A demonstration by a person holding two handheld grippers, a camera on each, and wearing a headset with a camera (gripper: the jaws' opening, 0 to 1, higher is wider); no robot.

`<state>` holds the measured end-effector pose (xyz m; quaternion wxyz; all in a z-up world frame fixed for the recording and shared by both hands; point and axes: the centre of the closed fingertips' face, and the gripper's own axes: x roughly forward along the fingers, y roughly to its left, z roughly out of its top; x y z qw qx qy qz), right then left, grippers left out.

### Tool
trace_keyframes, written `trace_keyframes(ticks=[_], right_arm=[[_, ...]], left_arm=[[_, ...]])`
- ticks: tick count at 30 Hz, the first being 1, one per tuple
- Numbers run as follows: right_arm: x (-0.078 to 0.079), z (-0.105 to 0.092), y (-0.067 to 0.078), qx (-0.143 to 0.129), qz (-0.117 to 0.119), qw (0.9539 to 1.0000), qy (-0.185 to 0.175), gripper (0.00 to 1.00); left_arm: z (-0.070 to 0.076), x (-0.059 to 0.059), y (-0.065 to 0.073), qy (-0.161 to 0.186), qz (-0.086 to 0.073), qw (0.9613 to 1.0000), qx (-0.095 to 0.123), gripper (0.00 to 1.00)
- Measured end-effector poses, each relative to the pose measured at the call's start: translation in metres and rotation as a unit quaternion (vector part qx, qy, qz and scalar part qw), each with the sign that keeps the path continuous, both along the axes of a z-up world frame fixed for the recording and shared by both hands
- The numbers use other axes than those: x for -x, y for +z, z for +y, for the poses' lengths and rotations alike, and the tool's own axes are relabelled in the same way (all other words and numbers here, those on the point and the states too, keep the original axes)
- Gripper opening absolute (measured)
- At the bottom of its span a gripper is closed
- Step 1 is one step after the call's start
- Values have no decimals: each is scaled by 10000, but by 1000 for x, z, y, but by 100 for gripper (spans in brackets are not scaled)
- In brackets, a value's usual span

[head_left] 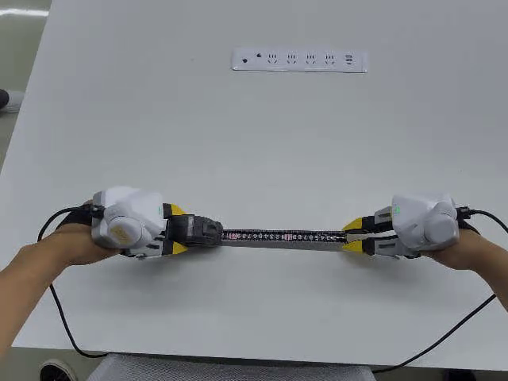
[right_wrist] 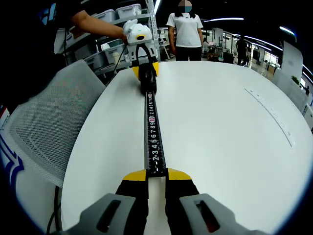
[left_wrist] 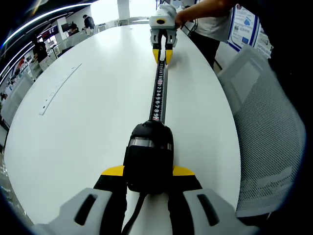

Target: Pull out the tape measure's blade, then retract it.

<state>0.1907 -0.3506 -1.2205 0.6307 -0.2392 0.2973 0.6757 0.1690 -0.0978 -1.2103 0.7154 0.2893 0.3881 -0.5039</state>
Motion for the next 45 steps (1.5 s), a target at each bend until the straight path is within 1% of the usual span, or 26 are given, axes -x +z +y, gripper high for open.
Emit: trace_keyframes(ticks=[15,23,30,36,37,39,42,45], right_arm=[[0,-8,-1,37,35,10000,-23,9],[-2,-14,-3,48,34,10000,-38,9],[-1,-15,-6,93,37,9999,-51,10],[-4,-17,-11,121,-50,9999,-34,10],[-3,-17,-11,124,-22,9999,-30,11],[-4,-17,-12,122,-88,9999,5,11],[-5,-18,-12,146,-115,9998,19,11],[-3,-18,-16,188,-116,9997,69,12]], left_arm=[[0,0,-1,-13,8,10000,-13,28],[0,0,-1,-7,10,10000,-22,28],[-1,0,-1,-19,7,10000,-39,28],[-2,-1,-1,-14,34,10000,4,28],[-2,0,-1,-17,36,10000,4,28],[-1,-1,-3,-25,28,10000,23,29],[-1,-2,-5,-23,28,10000,61,29],[-2,-3,-6,-58,7,10000,49,29]])
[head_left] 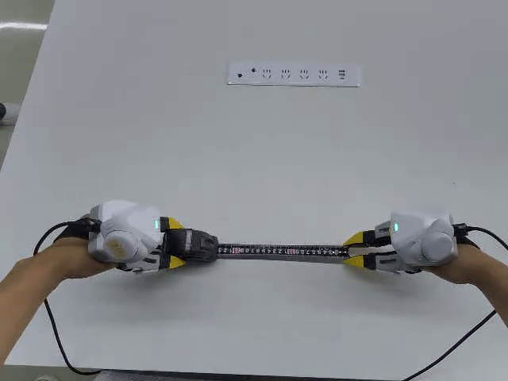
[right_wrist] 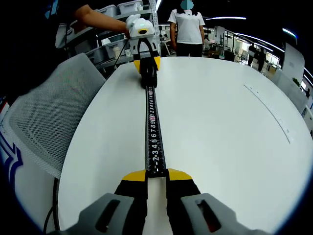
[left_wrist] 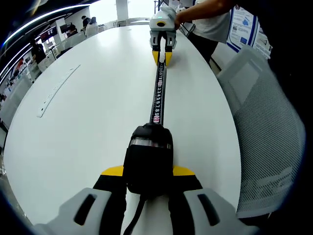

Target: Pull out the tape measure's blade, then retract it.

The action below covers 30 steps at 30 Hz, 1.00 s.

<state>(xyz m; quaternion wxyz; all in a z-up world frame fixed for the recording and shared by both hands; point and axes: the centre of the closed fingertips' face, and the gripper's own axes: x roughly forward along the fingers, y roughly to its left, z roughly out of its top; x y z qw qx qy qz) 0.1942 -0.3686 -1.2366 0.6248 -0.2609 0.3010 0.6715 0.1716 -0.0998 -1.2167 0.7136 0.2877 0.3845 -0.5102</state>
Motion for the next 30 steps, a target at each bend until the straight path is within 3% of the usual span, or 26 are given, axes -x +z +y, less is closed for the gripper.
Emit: trace_keyframes(ticks=[17,30], right_arm=[[2,0,-4,143,-85,9999,30,14],[5,8,-5,137,-115,9998,26,24]], left_arm=[[1,0,0,27,-1,10000,17,30],[0,0,-1,9,-85,10000,-12,30]])
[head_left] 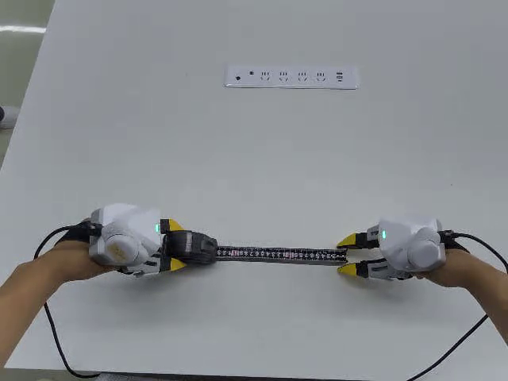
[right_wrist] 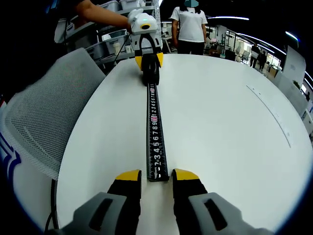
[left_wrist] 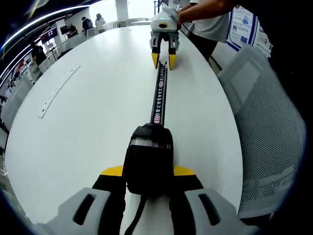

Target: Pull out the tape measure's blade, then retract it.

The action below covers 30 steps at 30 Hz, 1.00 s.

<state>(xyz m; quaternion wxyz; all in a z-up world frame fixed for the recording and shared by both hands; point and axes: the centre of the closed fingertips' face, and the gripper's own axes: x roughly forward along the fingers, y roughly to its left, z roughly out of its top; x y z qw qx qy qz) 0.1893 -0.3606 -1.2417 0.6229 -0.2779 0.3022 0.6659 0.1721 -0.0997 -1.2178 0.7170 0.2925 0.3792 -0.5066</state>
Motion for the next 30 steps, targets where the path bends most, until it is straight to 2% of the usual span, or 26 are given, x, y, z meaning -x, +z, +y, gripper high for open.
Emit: trace_keyframes(ticks=[3,15,25,26,30], right_arm=[[1,-1,0,23,14,10000,-53,25],[2,-4,6,28,28,9995,-307,34],[5,-8,11,133,21,9983,-566,45],[5,-8,13,131,19,9981,-610,46],[7,-10,18,134,26,9969,-776,51]], left_arm=[[0,-2,0,-4,-74,10000,-28,32],[2,-5,5,117,-172,9998,10,40],[13,-4,15,497,-167,9985,139,50],[14,-5,16,587,-209,9979,158,52],[17,-5,20,846,-200,9958,300,54]])
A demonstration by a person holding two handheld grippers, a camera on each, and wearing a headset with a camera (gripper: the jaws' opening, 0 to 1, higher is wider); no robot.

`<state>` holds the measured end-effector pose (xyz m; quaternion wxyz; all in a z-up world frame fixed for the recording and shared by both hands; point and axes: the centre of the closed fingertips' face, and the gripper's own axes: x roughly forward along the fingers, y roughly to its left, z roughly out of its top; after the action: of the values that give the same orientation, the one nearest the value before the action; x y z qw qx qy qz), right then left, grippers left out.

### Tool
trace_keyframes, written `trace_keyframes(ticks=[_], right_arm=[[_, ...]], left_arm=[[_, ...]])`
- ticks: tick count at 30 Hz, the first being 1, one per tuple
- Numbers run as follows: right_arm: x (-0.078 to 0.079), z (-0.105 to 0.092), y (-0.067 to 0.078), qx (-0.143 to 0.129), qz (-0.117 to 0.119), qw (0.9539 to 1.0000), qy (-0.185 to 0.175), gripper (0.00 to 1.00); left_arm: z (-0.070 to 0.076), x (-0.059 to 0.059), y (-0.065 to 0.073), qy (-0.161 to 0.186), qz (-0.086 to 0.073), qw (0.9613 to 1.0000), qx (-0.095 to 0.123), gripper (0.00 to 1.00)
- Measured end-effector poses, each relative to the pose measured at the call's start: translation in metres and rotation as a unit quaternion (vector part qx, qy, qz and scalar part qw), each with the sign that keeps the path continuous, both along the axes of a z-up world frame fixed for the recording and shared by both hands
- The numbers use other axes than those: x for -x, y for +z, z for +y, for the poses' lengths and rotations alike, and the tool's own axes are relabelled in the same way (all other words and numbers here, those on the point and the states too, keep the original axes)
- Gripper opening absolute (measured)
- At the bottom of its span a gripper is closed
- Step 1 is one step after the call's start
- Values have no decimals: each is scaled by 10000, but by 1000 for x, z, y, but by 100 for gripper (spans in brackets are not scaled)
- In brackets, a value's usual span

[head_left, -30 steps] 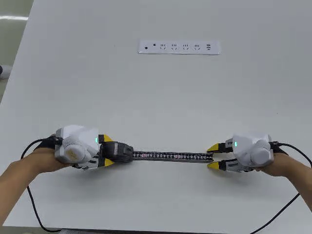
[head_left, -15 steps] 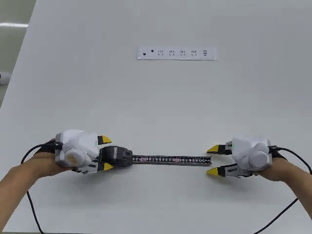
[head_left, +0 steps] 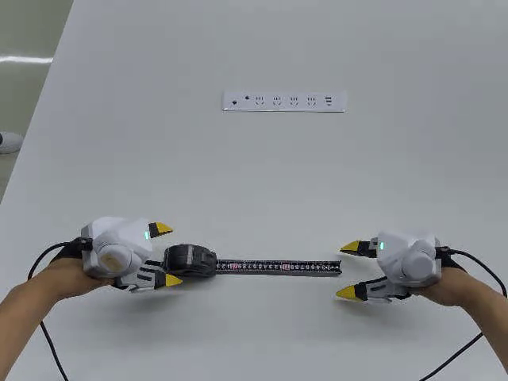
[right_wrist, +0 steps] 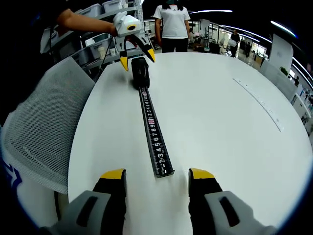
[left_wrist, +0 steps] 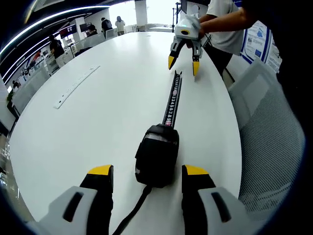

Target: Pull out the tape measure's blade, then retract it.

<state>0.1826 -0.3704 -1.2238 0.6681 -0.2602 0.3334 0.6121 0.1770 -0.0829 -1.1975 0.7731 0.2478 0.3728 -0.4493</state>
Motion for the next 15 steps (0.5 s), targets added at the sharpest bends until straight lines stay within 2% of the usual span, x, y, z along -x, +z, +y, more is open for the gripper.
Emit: trace_keyframes(ticks=[6,15], right_arm=[[6,-3,8,26,28,9997,-246,59],[12,-4,23,-4,24,9978,-662,67]], left_arm=[[3,5,7,351,11,9992,184,58],[9,18,18,743,9,9967,323,64]])
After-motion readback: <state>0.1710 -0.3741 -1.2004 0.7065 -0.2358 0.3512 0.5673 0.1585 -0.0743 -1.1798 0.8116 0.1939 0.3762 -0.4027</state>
